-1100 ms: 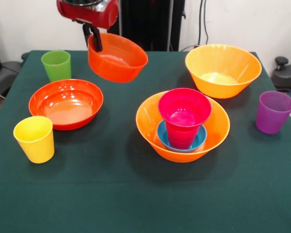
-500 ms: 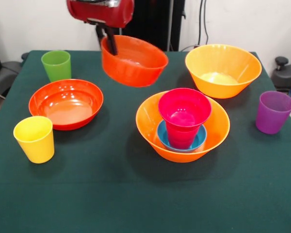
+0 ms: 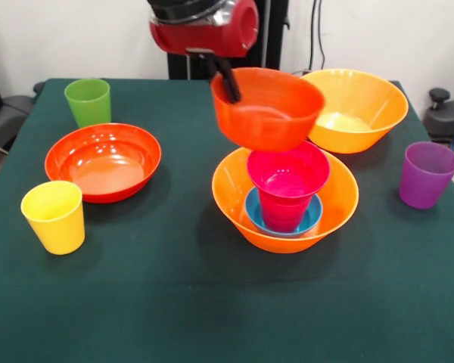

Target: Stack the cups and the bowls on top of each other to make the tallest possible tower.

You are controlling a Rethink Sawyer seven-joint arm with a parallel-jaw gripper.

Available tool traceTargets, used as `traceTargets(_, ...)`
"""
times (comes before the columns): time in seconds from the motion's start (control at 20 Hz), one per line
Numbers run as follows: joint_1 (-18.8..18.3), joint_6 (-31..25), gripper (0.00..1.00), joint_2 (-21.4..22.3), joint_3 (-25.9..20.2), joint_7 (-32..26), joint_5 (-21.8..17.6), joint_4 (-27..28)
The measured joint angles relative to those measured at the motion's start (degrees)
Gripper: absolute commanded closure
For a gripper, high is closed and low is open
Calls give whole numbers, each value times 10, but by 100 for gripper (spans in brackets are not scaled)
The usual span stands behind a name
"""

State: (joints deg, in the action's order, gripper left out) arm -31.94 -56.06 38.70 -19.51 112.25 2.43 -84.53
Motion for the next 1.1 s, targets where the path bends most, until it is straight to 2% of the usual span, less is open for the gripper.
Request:
traceTargets(0.2,10,-24,100,-28,-2,0,33,21)
traceTargets(0.4,27,-57,100,-61,-1,0,47,51)
traceTargets(0.9,72,-166,100,-142,9,6,47,154)
traceTargets(1.1,87,-217,100,-177,21,14,45,214)
